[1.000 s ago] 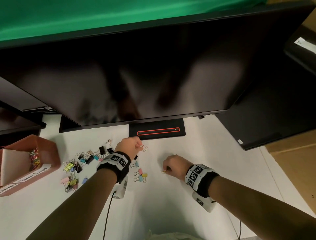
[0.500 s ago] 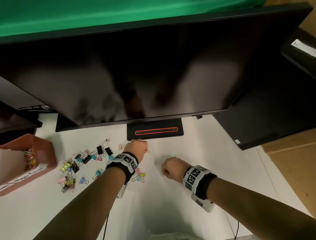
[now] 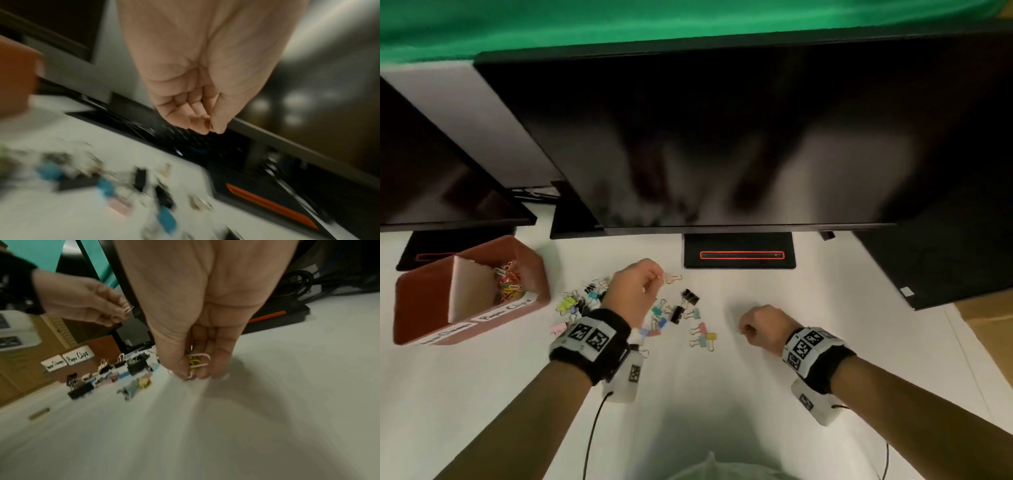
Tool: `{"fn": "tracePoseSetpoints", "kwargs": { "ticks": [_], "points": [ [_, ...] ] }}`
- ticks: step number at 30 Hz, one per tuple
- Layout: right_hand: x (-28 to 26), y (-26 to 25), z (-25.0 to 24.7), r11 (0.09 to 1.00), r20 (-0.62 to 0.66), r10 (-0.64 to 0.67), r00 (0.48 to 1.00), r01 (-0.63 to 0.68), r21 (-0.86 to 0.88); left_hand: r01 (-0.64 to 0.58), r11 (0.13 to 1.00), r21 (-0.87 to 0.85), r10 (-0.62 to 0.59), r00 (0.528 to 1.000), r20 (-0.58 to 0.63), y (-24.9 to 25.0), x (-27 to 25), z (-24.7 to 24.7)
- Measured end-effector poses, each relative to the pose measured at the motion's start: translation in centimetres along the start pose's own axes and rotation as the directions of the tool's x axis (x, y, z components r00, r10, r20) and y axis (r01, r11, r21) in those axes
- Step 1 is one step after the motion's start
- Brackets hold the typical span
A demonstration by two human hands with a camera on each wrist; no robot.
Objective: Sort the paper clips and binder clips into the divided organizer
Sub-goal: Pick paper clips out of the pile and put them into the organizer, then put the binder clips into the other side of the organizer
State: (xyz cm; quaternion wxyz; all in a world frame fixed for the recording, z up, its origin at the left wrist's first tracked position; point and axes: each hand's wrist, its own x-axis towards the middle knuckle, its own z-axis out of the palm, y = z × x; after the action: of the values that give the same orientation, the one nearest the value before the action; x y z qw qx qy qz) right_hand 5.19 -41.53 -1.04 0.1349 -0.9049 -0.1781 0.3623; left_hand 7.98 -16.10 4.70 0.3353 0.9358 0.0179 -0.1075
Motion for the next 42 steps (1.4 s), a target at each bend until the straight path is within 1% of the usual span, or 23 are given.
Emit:
{"fn": "tracePoseSetpoints", "kwargs": {
  "ticks": [2, 4, 7, 11, 13, 15, 17, 18, 20, 22, 23, 25, 27, 28, 29, 30, 31, 32, 33, 36, 38, 40, 42],
  "points": [
    [1.0, -2.3, -1.4, 1.0, -0.059, -0.015, 0.998, 0.017, 0.026, 0.05, 0.999, 0.012, -0.048, 0.991, -0.124, -3.2, -0.8, -4.6],
    [2.5, -6.3, -3.3, 0.996, -0.136, -0.081, 0.987, 0.086, 0.028, 0.137, 0.989, 0.046, -0.124, 0.967, -0.225, -6.8, -1.4, -9.3],
    [5.5, -14.4, -6.1, 0.971, -0.223, -0.226, 0.948, 0.238, 0.026, 0.255, 0.961, 0.108, -0.213, 0.93, -0.298, -11.7, -1.9, -15.3],
    [10.7, -26.1, -8.5, 0.916, -0.322, -0.378, 0.868, 0.4, 0.004, 0.309, 0.932, 0.19, -0.256, 0.931, -0.261, -16.7, -1.7, -18.9],
    [13.2, -31.1, -9.0, 0.903, -0.351, -0.397, 0.848, 0.43, 0.018, 0.331, 0.923, 0.196, -0.278, 0.926, -0.256, -19.0, -1.1, -19.3],
    [15.7, -35.0, -9.1, 0.914, -0.358, -0.37, 0.857, 0.404, 0.023, 0.336, 0.925, 0.175, -0.292, 0.927, -0.235, -21.0, -0.6, -19.5],
    [17.9, -37.5, -8.7, 0.938, -0.328, -0.329, 0.885, 0.347, -0.006, 0.319, 0.919, 0.23, -0.277, 0.94, -0.198, -22.0, -0.7, -19.7],
    [18.7, -38.2, -8.4, 0.948, -0.309, -0.302, 0.902, 0.317, -0.001, 0.303, 0.92, 0.247, -0.256, 0.945, -0.205, -22.1, -0.9, -19.9],
    [19.5, -38.7, -7.7, 0.955, -0.278, -0.269, 0.922, 0.293, 0.048, 0.247, 0.954, 0.168, -0.204, 0.95, -0.236, -21.6, -2.0, -20.2],
    [19.2, -38.1, -7.2, 0.937, -0.294, -0.288, 0.912, 0.331, 0.112, 0.108, 0.989, 0.1, -0.077, 0.96, -0.269, -20.7, -3.4, -20.1],
    [18.6, -37.3, -6.9, 0.918, -0.317, -0.306, 0.898, 0.366, 0.151, 0.03, 0.996, 0.08, -0.008, 0.966, -0.258, -20.2, -4.2, -19.8],
    [17.3, -34.9, -6.0, 0.879, -0.402, -0.333, 0.853, 0.435, 0.195, -0.115, 0.992, 0.044, 0.121, 0.979, -0.166, -19.3, -5.8, -18.4],
    [15.7, -31.5, -4.6, 0.88, -0.507, -0.321, 0.8, 0.45, 0.154, -0.18, 0.984, -0.008, 0.179, 0.983, -0.028, -18.8, -6.8, -16.2],
    [15.0, -29.7, -3.6, 0.898, -0.538, -0.295, 0.79, 0.421, 0.126, -0.198, 0.98, -0.025, 0.198, 0.979, 0.036, -18.8, -7.2, -14.9],
    [14.4, -27.9, -2.5, 0.927, -0.535, -0.253, 0.806, 0.36, 0.103, -0.202, 0.979, -0.036, 0.205, 0.974, 0.098, -18.9, -7.3, -13.6],
    [13.8, -26.3, -1.4, 0.958, -0.493, -0.203, 0.846, 0.275, 0.077, -0.193, 0.981, -0.034, 0.196, 0.968, 0.158, -19.1, -7.3, -12.2],
    [13.3, -25.0, -0.2, 0.981, -0.413, -0.155, 0.898, 0.189, 0.043, -0.175, 0.984, -0.018, 0.175, 0.961, 0.214, -19.4, -7.1, -10.9],
    [12.8, -24.2, 0.9, 0.991, -0.325, -0.13, 0.937, 0.137, -0.001, -0.163, 0.987, 0.012, 0.154, 0.954, 0.257, -19.6, -7.0, -9.7],
    [12.3, -23.6, 2.0, 0.991, -0.256, -0.132, 0.958, 0.129, -0.031, -0.153, 0.987, 0.056, 0.131, 0.949, 0.288, -19.8, -6.7, -8.7],
    [10.8, -23.6, 4.5, 0.979, -0.178, -0.204, 0.963, 0.198, -0.052, -0.153, 0.975, 0.16, 0.098, 0.946, 0.309, -20.2, -6.4, -6.6],
    [10.1, -23.4, 5.3, 0.976, -0.186, -0.216, 0.959, 0.211, -0.045, -0.155, 0.971, 0.182, 0.092, 0.945, 0.313, -20.6, -6.6, -6.0],
    [9.5, -23.0, 5.2, 0.985, -0.223, -0.175, 0.959, 0.169, -0.044, -0.16, 0.969, 0.189, 0.099, 0.951, 0.293, -21.1, -6.9, -5.7],
    [9.0, -21.9, 4.8, 0.994, -0.233, -0.099, 0.967, 0.083, -0.076, -0.156, 0.973, 0.172, 0.11, 0.962, 0.251, -21.5, -7.3, -5.8]
  ]
}}
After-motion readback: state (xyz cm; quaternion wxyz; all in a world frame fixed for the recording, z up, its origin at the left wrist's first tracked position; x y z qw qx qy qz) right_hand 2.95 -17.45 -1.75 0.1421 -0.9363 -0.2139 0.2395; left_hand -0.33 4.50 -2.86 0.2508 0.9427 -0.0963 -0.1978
